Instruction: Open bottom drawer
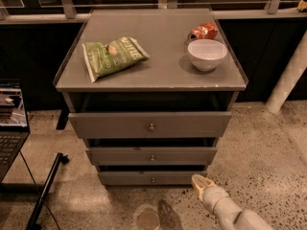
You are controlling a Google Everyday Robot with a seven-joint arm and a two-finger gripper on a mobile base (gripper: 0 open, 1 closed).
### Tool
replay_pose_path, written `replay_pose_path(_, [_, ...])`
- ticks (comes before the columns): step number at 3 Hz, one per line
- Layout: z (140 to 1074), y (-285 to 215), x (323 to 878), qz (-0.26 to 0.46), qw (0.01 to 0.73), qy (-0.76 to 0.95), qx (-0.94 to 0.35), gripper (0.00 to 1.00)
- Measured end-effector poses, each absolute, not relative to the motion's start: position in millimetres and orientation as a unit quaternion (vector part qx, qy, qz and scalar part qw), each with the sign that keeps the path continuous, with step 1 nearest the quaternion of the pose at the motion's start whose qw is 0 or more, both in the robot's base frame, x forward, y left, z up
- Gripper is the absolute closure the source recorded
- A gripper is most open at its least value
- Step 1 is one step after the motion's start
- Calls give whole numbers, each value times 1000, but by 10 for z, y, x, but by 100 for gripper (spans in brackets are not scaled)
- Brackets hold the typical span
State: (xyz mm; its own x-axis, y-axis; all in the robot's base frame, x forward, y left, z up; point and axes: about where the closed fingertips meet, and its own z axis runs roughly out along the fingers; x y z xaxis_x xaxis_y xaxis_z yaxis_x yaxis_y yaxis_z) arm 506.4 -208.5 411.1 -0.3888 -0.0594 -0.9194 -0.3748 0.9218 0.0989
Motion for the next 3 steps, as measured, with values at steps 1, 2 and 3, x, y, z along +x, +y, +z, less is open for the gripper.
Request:
replay_pose_path(1, [3556,-2003,5124,159,505,840,-115,100])
replay_pose_path(2, [3094,-1902,5228,163,474,858,-109,100])
replay_pose_path(3, [3080,-1894,5223,159,474,859,-109,100])
